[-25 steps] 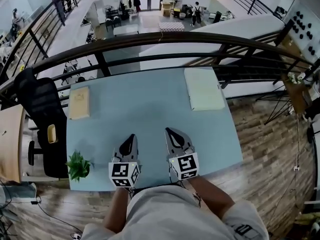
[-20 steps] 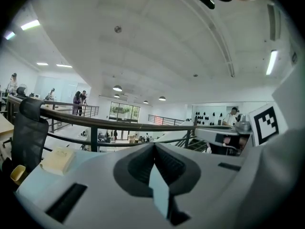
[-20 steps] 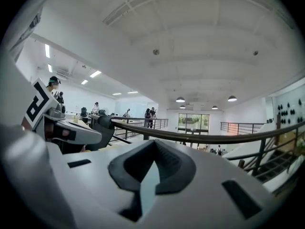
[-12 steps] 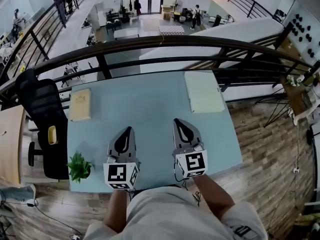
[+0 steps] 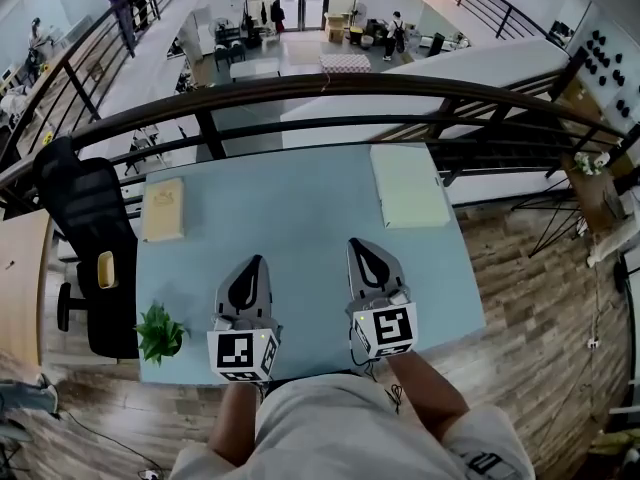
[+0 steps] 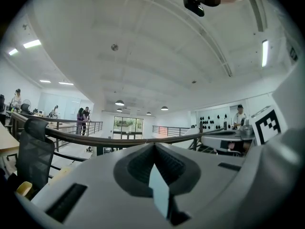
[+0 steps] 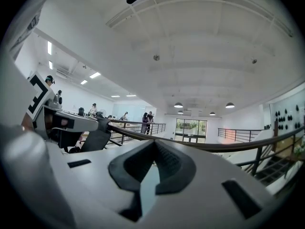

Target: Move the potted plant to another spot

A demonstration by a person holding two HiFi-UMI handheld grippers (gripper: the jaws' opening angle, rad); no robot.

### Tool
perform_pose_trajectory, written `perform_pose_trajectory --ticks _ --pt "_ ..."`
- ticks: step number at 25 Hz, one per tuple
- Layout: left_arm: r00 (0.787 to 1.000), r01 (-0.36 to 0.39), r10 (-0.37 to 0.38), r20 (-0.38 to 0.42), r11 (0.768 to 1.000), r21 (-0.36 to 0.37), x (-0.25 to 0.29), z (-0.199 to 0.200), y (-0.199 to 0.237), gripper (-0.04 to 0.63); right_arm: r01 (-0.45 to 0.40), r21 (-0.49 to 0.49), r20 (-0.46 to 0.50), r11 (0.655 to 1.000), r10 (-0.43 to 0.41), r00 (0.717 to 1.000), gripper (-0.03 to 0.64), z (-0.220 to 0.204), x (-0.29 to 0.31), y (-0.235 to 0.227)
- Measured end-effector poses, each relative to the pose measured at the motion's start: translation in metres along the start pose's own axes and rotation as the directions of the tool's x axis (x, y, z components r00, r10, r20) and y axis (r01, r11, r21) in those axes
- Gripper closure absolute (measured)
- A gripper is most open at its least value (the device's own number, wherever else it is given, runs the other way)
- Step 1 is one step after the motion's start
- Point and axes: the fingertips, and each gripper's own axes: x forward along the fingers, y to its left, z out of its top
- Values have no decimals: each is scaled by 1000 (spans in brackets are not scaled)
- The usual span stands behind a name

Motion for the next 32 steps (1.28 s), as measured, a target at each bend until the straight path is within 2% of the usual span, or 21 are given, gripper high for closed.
perform_pose_trajectory --ticks 32 --pt "1000 13 -13 -12 1000 -10 -6 -6 -8 584 -33 0 -11 999 33 999 614 -4 -3 13"
